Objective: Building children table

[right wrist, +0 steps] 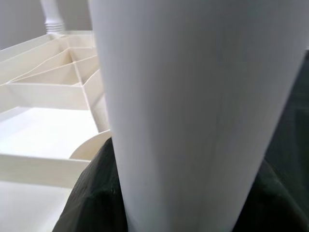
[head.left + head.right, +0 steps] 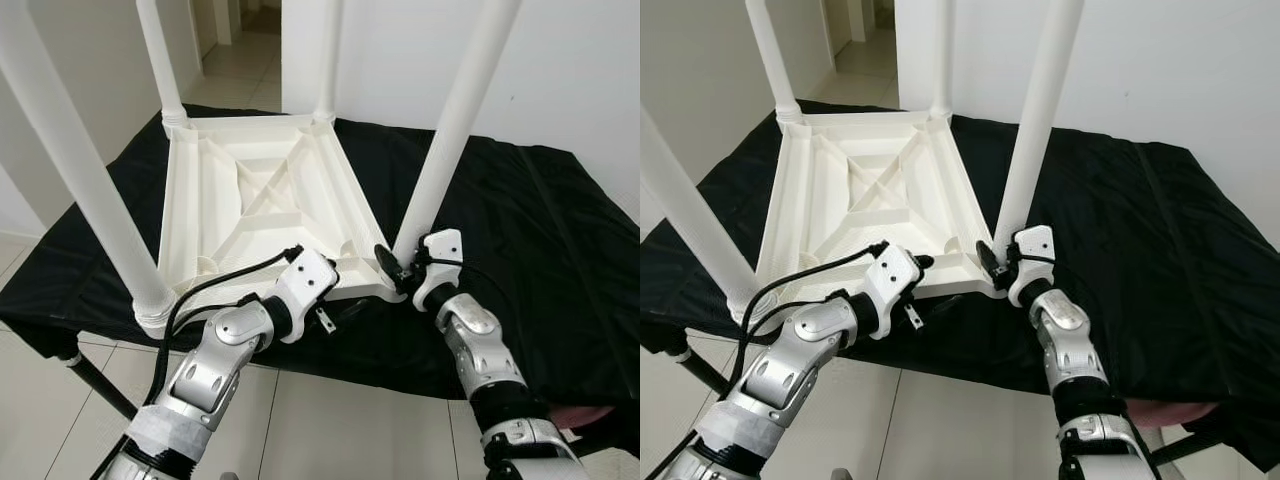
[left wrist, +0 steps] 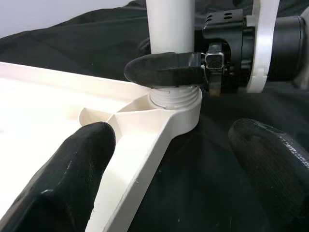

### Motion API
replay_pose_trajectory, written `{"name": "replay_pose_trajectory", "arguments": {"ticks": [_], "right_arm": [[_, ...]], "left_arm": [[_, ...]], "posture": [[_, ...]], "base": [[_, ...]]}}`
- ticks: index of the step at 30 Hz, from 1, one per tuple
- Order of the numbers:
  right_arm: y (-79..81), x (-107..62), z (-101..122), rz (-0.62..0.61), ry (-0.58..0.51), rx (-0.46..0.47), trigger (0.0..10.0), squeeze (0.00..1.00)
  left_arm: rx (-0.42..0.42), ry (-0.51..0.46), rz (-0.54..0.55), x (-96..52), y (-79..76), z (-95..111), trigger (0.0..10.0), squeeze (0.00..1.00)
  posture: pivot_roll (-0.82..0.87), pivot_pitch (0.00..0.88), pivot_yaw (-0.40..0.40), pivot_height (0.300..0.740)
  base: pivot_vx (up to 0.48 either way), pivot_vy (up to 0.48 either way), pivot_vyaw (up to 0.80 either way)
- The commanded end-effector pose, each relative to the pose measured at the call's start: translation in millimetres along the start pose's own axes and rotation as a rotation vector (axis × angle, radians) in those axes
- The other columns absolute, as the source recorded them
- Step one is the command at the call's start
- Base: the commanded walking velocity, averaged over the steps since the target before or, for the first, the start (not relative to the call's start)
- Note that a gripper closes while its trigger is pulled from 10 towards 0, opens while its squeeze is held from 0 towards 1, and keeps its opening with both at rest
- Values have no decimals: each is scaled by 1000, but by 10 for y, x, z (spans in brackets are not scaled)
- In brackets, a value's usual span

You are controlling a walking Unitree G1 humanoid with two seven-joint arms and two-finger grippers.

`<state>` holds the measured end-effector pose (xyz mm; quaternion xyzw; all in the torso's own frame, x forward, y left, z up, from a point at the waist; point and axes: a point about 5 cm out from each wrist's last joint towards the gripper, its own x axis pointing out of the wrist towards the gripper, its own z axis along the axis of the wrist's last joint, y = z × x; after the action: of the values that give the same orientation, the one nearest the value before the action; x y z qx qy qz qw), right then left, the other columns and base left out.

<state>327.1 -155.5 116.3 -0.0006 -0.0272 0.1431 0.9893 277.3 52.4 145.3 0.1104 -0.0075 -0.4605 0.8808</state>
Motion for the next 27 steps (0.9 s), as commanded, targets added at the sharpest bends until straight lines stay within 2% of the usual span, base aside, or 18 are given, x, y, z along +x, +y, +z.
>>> {"name": "replay_pose_trajectory", "arguments": {"ticks": [1,3,5,6,8,11,17,18,23,25,26,27], "right_arm": [[-58,-103,-175,-117,75,51,10000,0],[-58,-103,-175,-117,75,51,10000,0],[84,-195,-206,-323,49,90,10000,0],[140,-211,-203,-375,43,97,10000,0],[140,-211,-203,-375,43,97,10000,0],[308,-202,-157,-370,45,81,10000,0],[321,-213,-138,-361,50,68,10000,0],[302,-216,-116,-349,40,78,10000,1000],[224,-200,-22,-290,-19,90,10000,1000],[146,-187,53,-201,-55,90,10000,1000],[113,-178,73,-157,-61,96,10000,706],[80,-167,109,-79,-73,88,10000,0]], "left_arm": [[-25,1,17,0,17,-2,10000,0],[-25,1,17,0,17,-2,10000,0],[-47,-13,28,12,24,13,10000,0],[-51,-17,30,19,24,19,10000,0],[-51,-17,30,19,24,19,10000,0],[-96,-44,27,22,-4,54,10000,0],[-105,-52,33,24,-17,57,10000,0],[-99,-56,32,24,-30,59,10000,0],[-91,-66,41,26,-38,67,10000,0],[-71,-71,71,33,-21,73,10000,0],[-67,-71,80,37,-17,71,10000,0],[-61,-68,87,29,-24,62,10000,0]], "posture": [[-49,0,-22,740],[-49,0,-22,740],[-50,0,-30,740],[-48,0,-33,740],[-48,0,-33,740],[-44,0,-44,740],[-38,0,-50,740],[-34,0,-58,740],[-30,0,-70,740],[-18,0,-98,740],[-17,0,-100,740],[-17,0,-101,740]], "base": [[0,0,0],[0,0,0],[0,0,0],[0,0,0],[0,0,0],[0,0,0],[0,0,0],[0,0,0],[0,0,0],[0,0,0],[0,0,0],[0,0,0]]}}
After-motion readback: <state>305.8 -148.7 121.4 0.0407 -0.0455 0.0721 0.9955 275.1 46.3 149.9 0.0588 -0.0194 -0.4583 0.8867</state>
